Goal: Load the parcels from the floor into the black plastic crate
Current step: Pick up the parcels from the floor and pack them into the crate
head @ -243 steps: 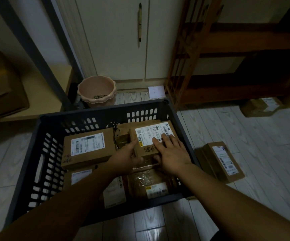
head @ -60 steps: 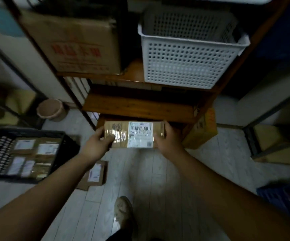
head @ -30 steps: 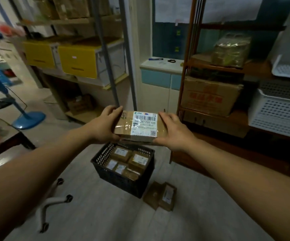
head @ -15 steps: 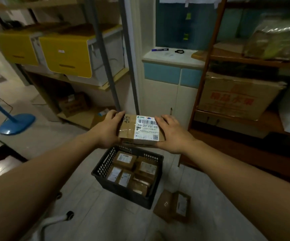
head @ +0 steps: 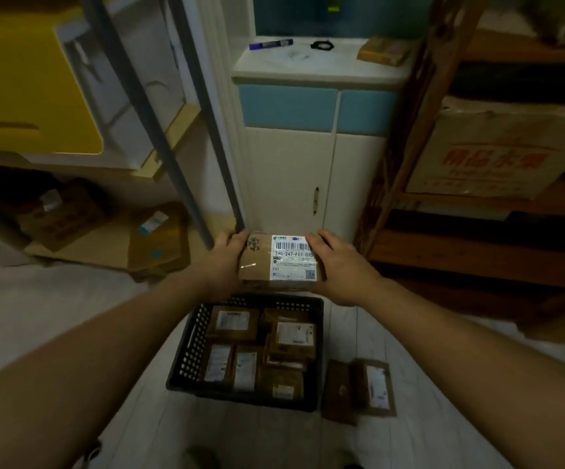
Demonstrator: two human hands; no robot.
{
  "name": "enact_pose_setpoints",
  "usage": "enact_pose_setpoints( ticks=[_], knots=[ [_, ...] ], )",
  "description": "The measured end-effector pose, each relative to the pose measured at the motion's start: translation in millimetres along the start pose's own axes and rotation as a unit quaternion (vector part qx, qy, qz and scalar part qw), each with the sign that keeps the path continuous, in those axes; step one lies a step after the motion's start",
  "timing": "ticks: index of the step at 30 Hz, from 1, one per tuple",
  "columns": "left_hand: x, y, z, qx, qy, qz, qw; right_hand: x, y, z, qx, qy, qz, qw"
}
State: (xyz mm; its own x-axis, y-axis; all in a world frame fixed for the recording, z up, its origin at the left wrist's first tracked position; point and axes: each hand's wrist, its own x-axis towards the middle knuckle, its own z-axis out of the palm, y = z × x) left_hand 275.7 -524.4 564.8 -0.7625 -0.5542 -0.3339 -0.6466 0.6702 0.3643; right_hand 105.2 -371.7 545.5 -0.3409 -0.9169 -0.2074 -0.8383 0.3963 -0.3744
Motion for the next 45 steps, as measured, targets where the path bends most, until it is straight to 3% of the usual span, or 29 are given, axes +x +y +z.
enact_pose_setpoints(
  ticks=[4, 9, 15, 19, 27, 32, 36, 43, 45],
  knots=[
    [61, -58, 49, -0.009, -0.034, 0.038, 0.999, 37, 8, 65, 0.000, -0.007, 0.049, 0.999],
    [132, -121, 163, -0.019, -0.063, 0.043, 0.997, 90, 52, 189, 0.013, -0.029, 0.098, 0.995],
    [220, -188, 308, -0.058, -0.018, 0.058, 0.996, 156, 130, 339, 0.021, 0.005, 0.101, 0.995],
    [255, -213, 364, -0.057, -0.014, 0.075, 0.995, 181, 164, 400, 0.015, 0.034, 0.090, 0.995],
    [268, -228, 376, -0.001, 0.035, 0.124, 0.992, 186, 186, 417, -0.008, 0.091, 0.037, 0.995],
    [265, -230, 382, 0.005, -0.040, 0.135, 0.990, 175, 185, 424, -0.016, 0.027, 0.055, 0.998],
    [272, -217, 372, 0.048, 0.022, 0.133, 0.990, 183, 185, 415, -0.026, 0.074, 0.060, 0.995],
    [260, -232, 397, -0.021, 0.031, 0.149, 0.988, 172, 186, 435, -0.025, 0.111, 0.052, 0.992],
    [250, -238, 401, -0.101, 0.091, 0.141, 0.981, 170, 187, 427, 0.015, 0.126, 0.070, 0.990]
  ],
)
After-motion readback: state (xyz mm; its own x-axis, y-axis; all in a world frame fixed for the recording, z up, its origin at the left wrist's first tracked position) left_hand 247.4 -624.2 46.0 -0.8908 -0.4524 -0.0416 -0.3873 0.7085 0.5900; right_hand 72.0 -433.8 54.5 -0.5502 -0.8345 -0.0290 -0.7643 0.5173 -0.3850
